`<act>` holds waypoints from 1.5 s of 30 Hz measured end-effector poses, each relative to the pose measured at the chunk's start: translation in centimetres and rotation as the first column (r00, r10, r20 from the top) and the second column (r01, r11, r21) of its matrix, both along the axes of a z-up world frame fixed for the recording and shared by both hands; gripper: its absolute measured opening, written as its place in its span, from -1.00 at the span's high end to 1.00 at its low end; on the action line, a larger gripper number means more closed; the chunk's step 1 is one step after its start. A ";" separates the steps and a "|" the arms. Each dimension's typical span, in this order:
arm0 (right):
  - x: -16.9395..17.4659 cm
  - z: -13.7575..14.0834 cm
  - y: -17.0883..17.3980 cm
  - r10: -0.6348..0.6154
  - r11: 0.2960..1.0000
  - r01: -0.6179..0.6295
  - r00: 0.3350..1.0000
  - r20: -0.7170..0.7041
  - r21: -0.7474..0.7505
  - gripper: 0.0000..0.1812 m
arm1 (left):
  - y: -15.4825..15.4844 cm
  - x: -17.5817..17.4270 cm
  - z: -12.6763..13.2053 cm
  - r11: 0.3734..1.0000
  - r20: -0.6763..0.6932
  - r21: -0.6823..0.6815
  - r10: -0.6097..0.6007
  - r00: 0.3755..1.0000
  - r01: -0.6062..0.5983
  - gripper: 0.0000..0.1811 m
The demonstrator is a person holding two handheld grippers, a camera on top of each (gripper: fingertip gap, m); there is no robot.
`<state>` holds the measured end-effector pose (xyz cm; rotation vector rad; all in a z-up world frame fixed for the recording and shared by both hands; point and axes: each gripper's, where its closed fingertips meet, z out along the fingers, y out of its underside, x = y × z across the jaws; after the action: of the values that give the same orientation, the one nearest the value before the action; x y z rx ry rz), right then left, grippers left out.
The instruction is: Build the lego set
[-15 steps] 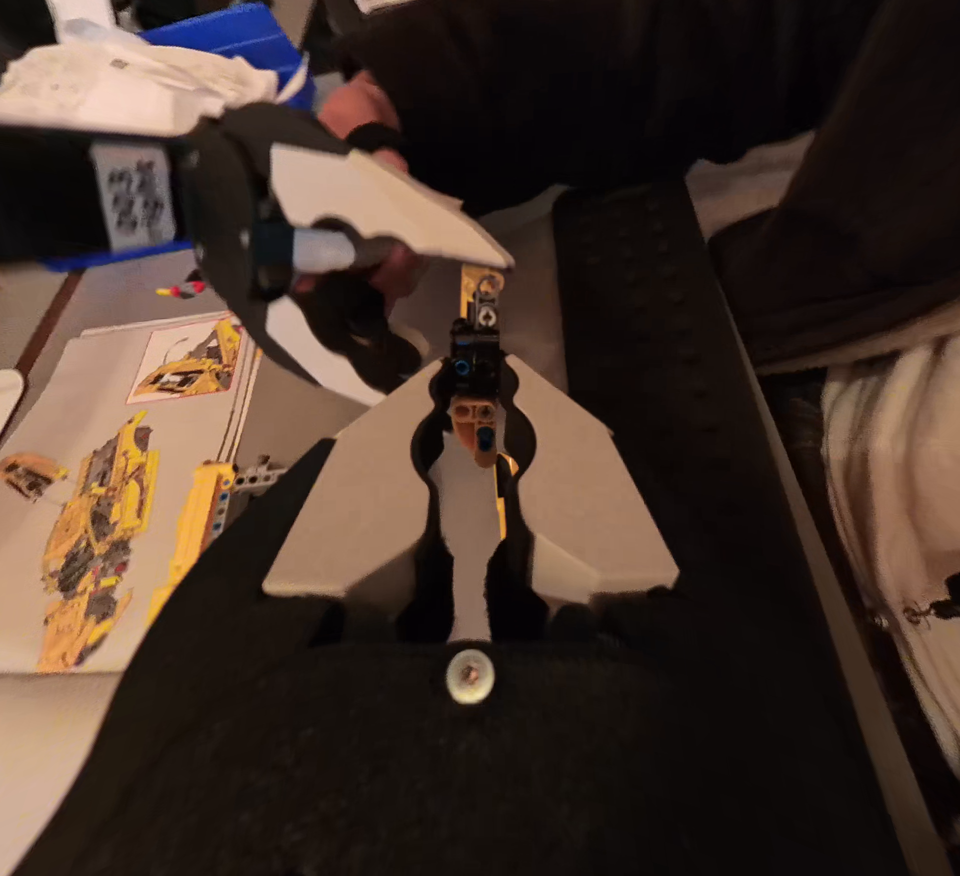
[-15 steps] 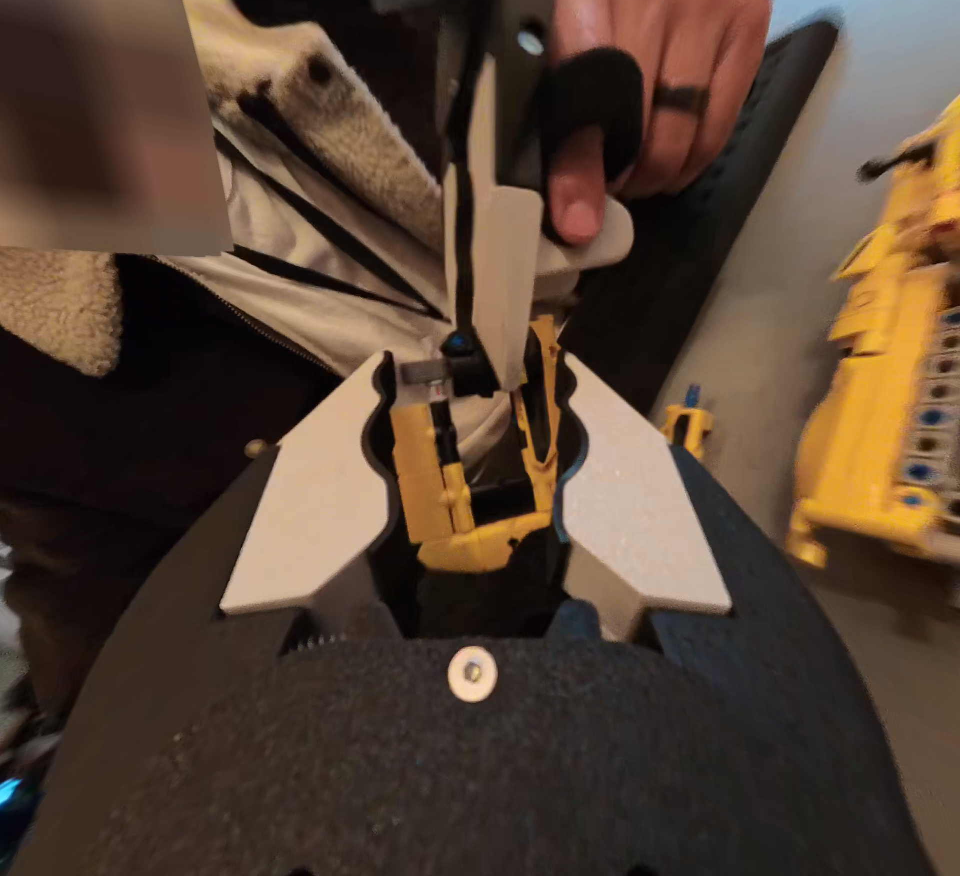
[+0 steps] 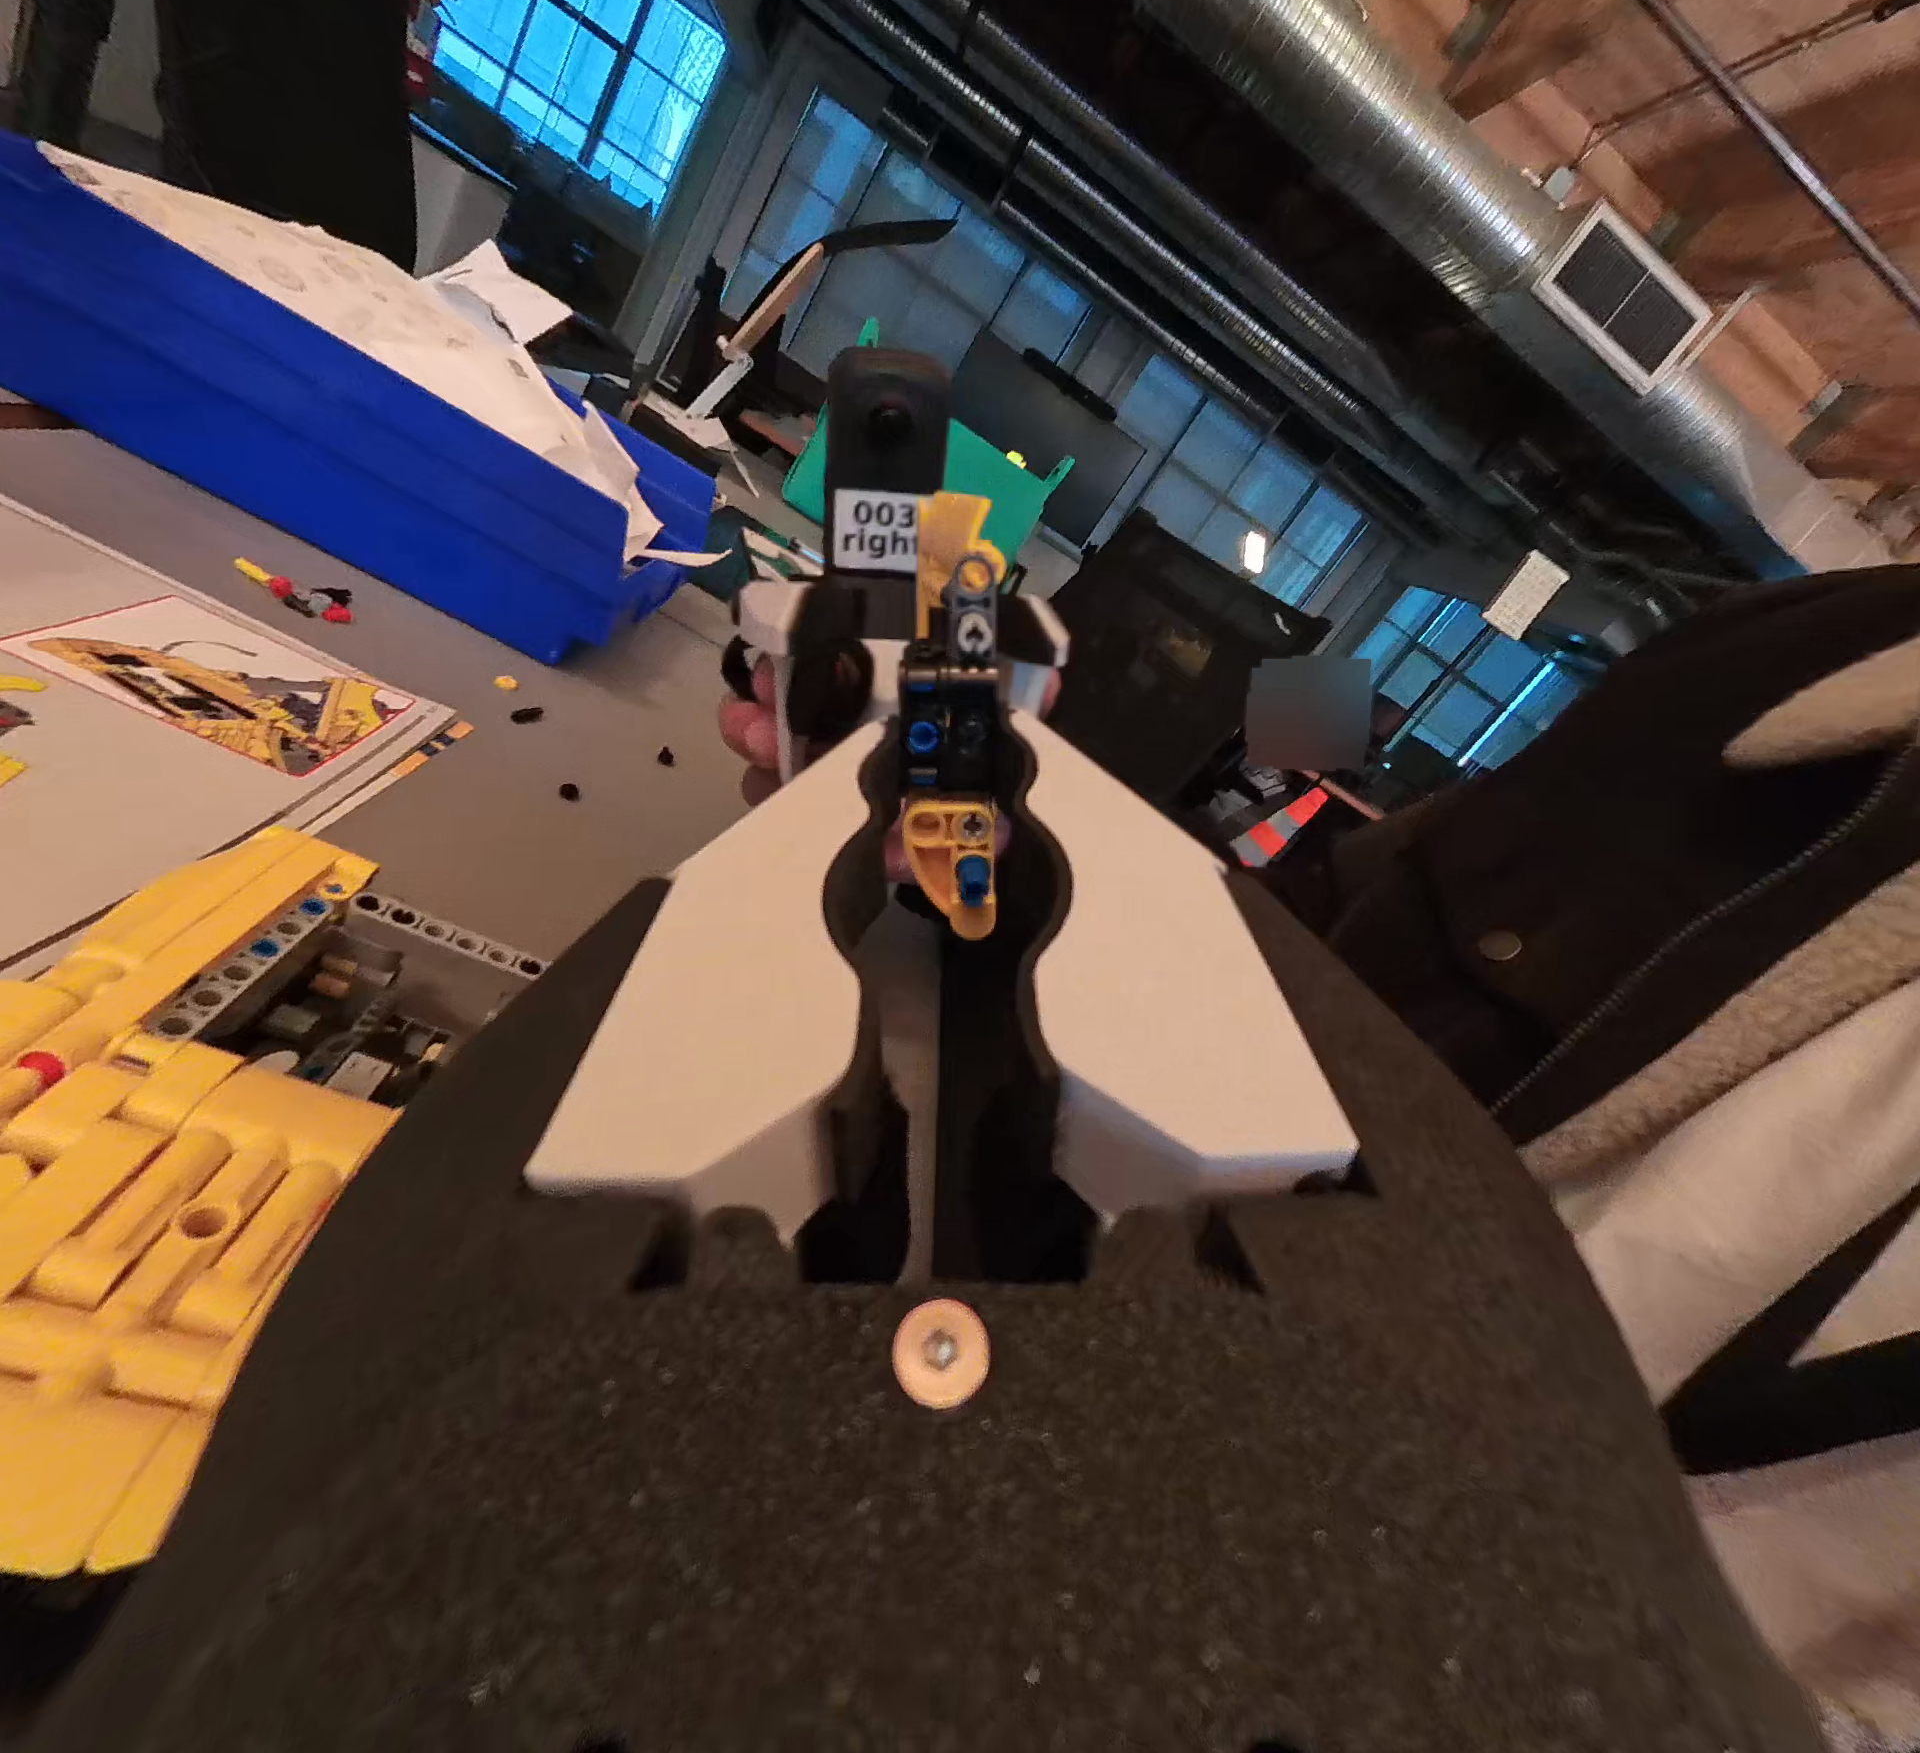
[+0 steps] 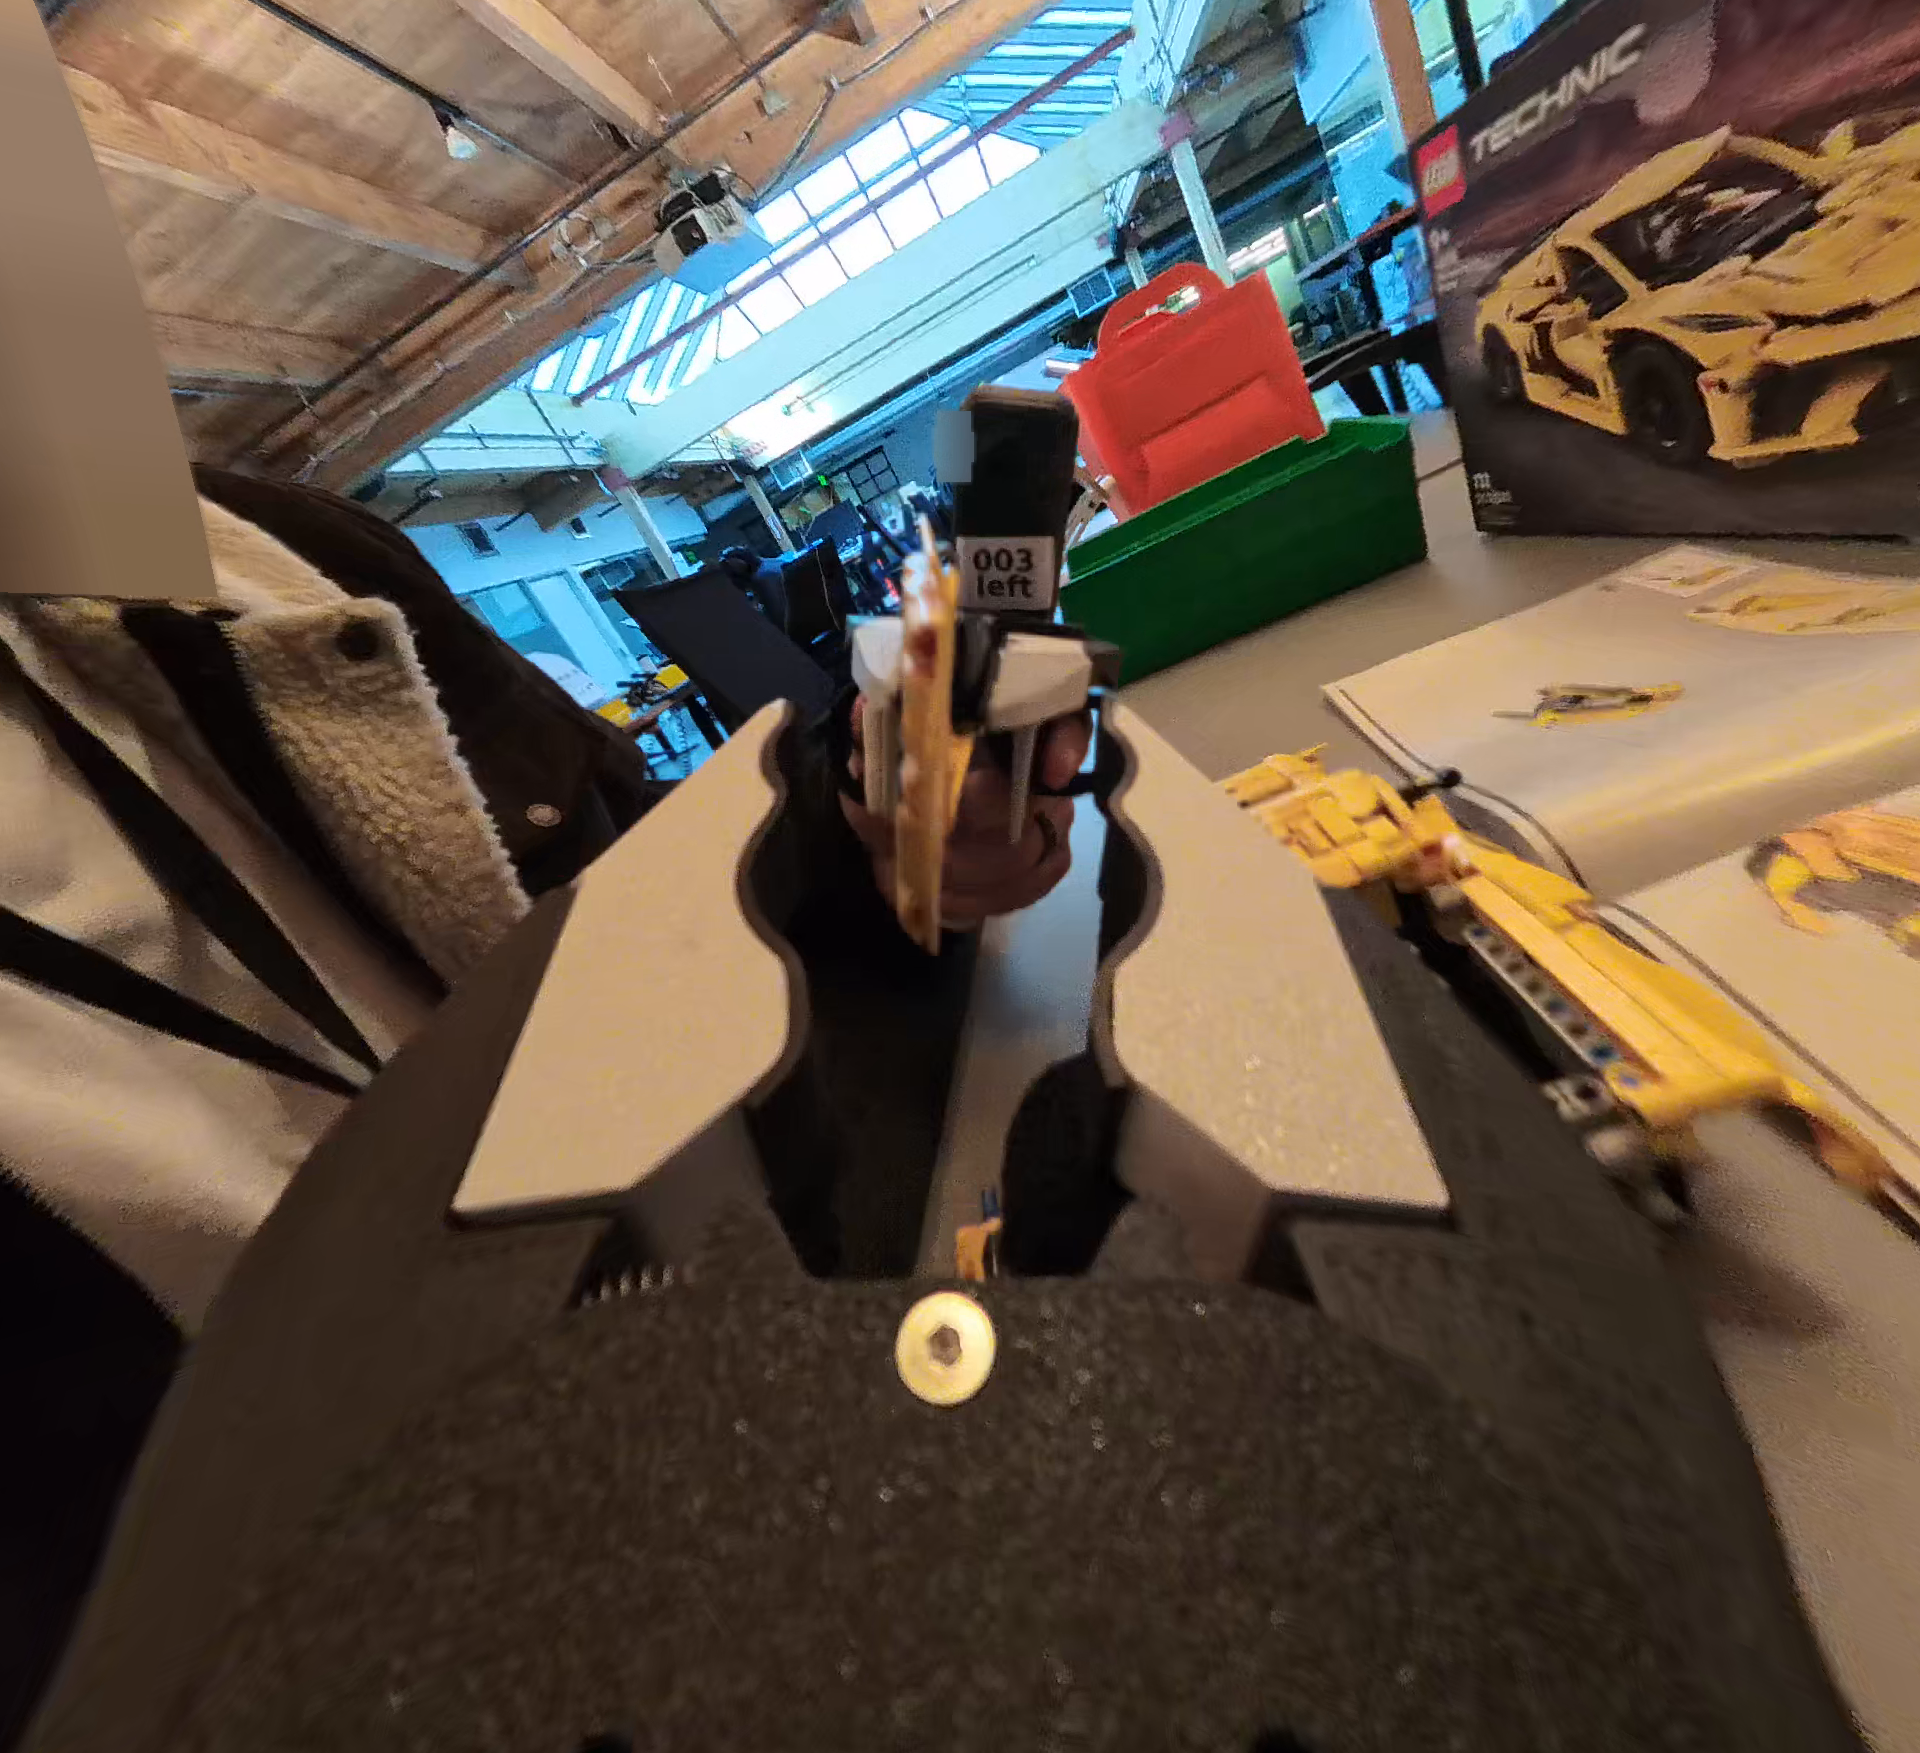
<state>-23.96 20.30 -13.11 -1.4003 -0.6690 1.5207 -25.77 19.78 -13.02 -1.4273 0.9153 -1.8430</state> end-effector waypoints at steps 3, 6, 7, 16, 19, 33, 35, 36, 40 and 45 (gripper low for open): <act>-1.6 1.0 0.3 -0.023 1.000 0.023 1.000 -0.020 0.012 0.64 | -0.3 0.1 -0.4 1.000 -0.023 0.029 0.008 1.000 -0.007 0.83; -2.4 0.4 0.5 -0.016 1.000 0.016 1.000 0.009 -0.023 0.73 | -0.1 -0.1 -0.7 0.999 -0.029 0.028 0.022 0.999 -0.021 0.83; -2.5 0.4 0.4 -0.002 1.000 0.002 1.000 -0.007 -0.026 0.75 | 0.1 -0.1 -0.9 0.999 -0.039 0.026 0.031 0.999 -0.030 0.83; -2.8 -0.8 0.6 -0.005 0.999 0.006 0.999 0.039 -0.032 0.84 | -0.3 0.7 -2.6 0.996 -0.143 0.084 0.051 0.988 -0.039 0.82; -2.7 -0.8 0.4 0.002 0.999 -0.001 1.000 0.029 -0.036 0.90 | -0.4 0.9 -2.7 0.997 -0.148 0.074 0.044 0.988 -0.033 0.83; 3.8 -5.5 -2.2 -0.176 0.984 0.159 0.928 0.328 0.080 0.91 | -5.7 -2.6 -11.5 0.885 -0.560 0.375 -0.022 0.828 0.277 0.59; 4.3 -6.1 -2.1 -0.184 0.982 0.189 0.933 0.310 0.013 0.91 | -6.4 -2.7 -12.8 0.848 -0.616 0.410 -0.015 0.788 0.337 0.59; 4.4 -6.1 -2.0 -0.189 0.980 0.197 0.933 0.306 0.005 0.91 | -6.4 -2.6 -13.2 0.827 -0.631 0.435 -0.001 0.776 0.355 0.59; 4.2 -5.7 -1.9 -0.189 0.982 0.190 0.937 0.294 0.025 0.91 | -5.9 -2.4 -15.2 0.727 -0.709 0.512 0.056 0.703 0.458 0.59; 4.3 -5.5 -1.9 -0.187 0.982 0.189 0.944 0.271 0.016 0.91 | -6.4 -1.9 -16.6 0.778 -0.768 0.364 -0.061 0.637 0.513 0.51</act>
<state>-19.67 18.43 -18.63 -1.6499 -0.6711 1.1956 -27.67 13.37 -29.62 -1.6732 2.0224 -0.9638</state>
